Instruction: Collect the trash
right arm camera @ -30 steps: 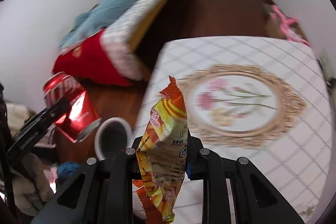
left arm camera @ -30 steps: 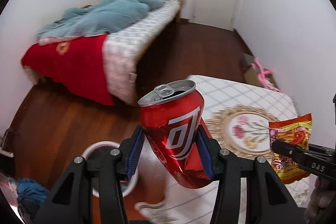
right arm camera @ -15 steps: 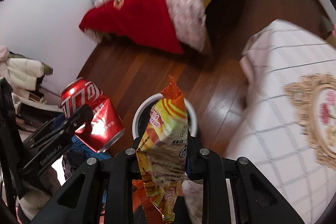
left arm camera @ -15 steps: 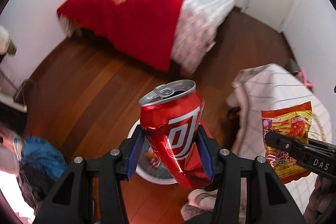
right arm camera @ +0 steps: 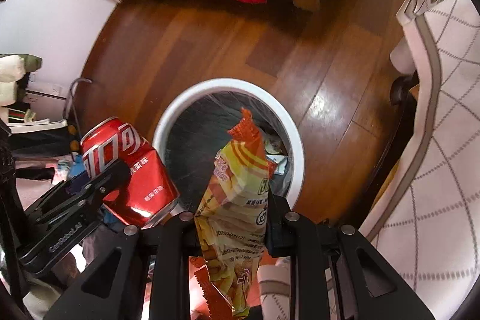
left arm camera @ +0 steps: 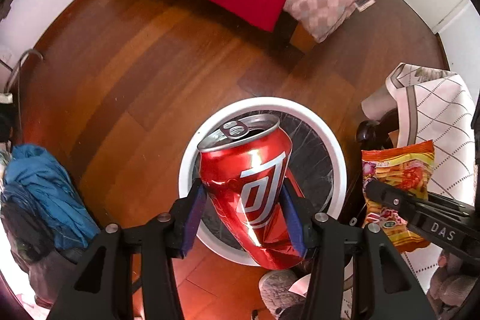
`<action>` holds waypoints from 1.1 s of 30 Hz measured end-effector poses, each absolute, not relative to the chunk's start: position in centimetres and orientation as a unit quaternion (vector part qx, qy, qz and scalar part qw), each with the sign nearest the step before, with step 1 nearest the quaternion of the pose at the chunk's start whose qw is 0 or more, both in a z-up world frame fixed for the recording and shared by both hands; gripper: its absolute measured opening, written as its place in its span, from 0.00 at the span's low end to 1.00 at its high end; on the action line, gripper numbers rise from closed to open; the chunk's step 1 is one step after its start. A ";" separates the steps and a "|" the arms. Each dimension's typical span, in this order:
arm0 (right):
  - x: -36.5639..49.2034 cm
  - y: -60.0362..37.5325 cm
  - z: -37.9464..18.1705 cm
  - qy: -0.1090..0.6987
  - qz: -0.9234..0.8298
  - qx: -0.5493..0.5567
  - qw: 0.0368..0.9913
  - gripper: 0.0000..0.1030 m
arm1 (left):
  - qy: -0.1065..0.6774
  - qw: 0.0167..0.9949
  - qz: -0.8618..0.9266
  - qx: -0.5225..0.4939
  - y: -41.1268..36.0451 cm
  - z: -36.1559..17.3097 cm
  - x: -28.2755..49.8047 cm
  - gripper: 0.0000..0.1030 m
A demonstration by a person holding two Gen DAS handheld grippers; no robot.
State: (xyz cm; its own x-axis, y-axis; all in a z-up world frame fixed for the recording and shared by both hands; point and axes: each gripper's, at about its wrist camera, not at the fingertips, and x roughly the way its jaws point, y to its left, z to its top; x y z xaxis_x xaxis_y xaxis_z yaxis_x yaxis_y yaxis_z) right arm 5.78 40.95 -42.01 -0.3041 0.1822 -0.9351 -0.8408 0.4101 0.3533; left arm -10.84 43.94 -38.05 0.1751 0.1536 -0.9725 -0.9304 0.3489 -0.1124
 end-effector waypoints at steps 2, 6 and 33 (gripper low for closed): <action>6.1 41.6 -43.5 0.658 0.479 -0.251 0.524 0.25 | 0.495 0.653 0.411 -0.399 44.2 -38.4 -11.0 0.46; 6.5 43.0 -45.1 0.664 0.480 -0.249 0.517 0.25 | 0.494 0.642 0.416 -0.414 44.7 -38.6 -11.9 0.50; 2.2 35.0 -31.9 0.564 0.487 -0.307 0.592 1.00 | 0.464 0.660 0.488 -0.334 37.3 -26.9 -18.6 0.99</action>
State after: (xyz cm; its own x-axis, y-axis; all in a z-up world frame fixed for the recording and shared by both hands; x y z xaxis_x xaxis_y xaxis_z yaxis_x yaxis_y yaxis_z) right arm 2.21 35.04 -31.89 -0.1104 0.2311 -0.9666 -0.9231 0.3365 0.1859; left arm -18.65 37.26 -26.93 0.0928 0.3344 -0.9379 -0.9537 0.3005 0.0128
